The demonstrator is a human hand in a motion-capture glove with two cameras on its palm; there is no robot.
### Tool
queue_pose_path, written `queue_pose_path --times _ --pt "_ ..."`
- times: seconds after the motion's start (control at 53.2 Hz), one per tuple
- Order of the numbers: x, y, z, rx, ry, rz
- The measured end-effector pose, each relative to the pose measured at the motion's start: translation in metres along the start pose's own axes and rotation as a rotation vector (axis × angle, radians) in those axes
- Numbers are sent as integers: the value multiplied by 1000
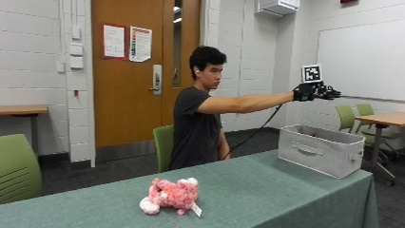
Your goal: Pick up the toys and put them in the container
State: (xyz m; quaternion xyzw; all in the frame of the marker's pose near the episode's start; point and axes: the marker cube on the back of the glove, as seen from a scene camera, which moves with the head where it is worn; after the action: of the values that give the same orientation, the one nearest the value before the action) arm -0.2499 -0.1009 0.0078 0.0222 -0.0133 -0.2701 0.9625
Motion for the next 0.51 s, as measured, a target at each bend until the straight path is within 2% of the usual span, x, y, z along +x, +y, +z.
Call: queue_pose_path --times 0.15,0.301,0.357,0.451,0.508 --pt "-29 16 -14 5 152 33" --pt "37 63 -36 13 68 103" --pt "61 89 -47 15 -29 44" --pt "108 125 -54 19 -7 -1" --pt "153 158 -57 18 52 97"
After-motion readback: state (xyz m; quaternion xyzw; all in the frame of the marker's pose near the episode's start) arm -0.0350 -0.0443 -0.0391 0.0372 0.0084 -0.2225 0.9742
